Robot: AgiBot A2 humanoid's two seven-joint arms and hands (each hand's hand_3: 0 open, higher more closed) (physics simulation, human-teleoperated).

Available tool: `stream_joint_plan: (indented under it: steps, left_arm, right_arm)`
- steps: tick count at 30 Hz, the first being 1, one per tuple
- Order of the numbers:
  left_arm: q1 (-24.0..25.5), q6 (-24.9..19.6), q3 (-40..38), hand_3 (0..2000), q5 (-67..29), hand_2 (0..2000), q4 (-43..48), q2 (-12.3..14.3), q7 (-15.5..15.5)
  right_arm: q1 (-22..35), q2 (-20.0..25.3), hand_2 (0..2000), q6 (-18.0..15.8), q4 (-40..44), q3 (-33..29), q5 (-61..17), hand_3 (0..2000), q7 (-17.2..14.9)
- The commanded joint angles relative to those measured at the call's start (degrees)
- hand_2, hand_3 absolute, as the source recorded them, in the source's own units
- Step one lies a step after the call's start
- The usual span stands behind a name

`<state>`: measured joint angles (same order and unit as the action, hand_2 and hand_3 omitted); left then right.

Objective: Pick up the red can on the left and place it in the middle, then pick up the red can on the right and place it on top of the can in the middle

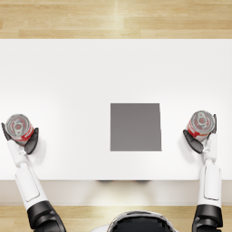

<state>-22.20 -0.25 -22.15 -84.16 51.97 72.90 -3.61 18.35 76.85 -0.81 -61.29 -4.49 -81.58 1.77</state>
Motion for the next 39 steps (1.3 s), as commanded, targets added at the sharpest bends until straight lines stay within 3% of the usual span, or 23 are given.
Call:
stream_joint_plan:
  steps: [1, 2, 3, 4, 6, 7, 13, 17, 22, 27, 31, 36, 39]
  left_arm:
    - [-2.08, -0.02, -0.33, 0, 0.01, 0, -1.76, -0.52, -0.18]
    - [-1.83, 0.03, 0.02, 0, 0.00, 0, -1.32, -0.39, -0.28]
    - [-1.37, 0.14, -0.30, 327, 0.00, 1361, -0.88, -0.23, -0.29]
    - [-0.49, -0.31, -0.29, 653, -0.02, 2000, 1.07, 0.05, -0.38]
    - [1.32, -1.31, -0.70, 1307, -0.01, 2000, 5.42, 0.63, 0.79]
    - [2.65, -1.24, -0.10, 1520, -0.01, 2000, 9.58, 1.06, 1.53]
    - [7.05, -1.47, 11.37, 1520, 0.00, 2000, 32.33, 2.66, 3.16]
    - [6.49, -1.13, 23.49, 1520, -0.02, 2000, 35.88, 3.02, 3.28]
    - [3.27, -1.10, 36.07, 1520, -0.03, 2000, 35.69, 5.45, 3.35]
    - [-0.50, -1.66, 45.20, 1520, -0.03, 2000, 29.88, 9.25, 3.37]
    - [-4.08, -1.72, 50.47, 1520, -0.03, 2000, 17.94, 12.67, 2.88]
    - [-7.19, -1.62, 52.10, 1520, -0.04, 2000, 6.32, 15.25, -4.19]
    - [-8.30, -1.54, 52.21, 1520, -0.05, 2000, 1.87, 16.34, -6.57]
  right_arm:
    - [2.51, 0.12, 0, 0.05, 2.65, -0.52, 0.00, 0, -0.26]
    - [2.59, 0.21, 0, -0.22, 3.17, -0.58, 0.00, 0, 0.37]
    - [1.62, 0.29, 1361, -0.43, 0.19, 0.01, 0.00, 327, 1.01]
    - [2.17, 0.34, 2000, -1.70, 2.09, -0.46, 0.00, 653, 0.73]
    - [2.12, 0.47, 2000, -2.42, 1.58, -0.77, -0.04, 1307, 1.51]
    - [1.49, 0.55, 2000, -2.21, -1.51, -0.69, -0.04, 1520, 1.11]
    - [0.70, 1.08, 2000, -3.78, -18.31, 3.01, -0.04, 1520, -0.98]
    - [0.58, 1.48, 2000, -5.05, -25.96, 5.47, -0.04, 1520, -1.20]
    - [0.52, 1.98, 2000, -5.74, -32.17, 6.89, -0.04, 1520, -1.24]
    - [0.25, 2.42, 2000, -5.84, -33.49, 8.73, -0.03, 1520, -1.26]
    - [0.89, 2.93, 2000, -6.42, -34.17, 8.86, -0.04, 1520, -1.33]
    - [0.88, 3.39, 2000, -6.36, -36.05, 9.30, -0.04, 1520, -1.36]
    - [1.27, 3.75, 2000, -6.60, -36.37, 9.64, -0.03, 1520, -1.35]
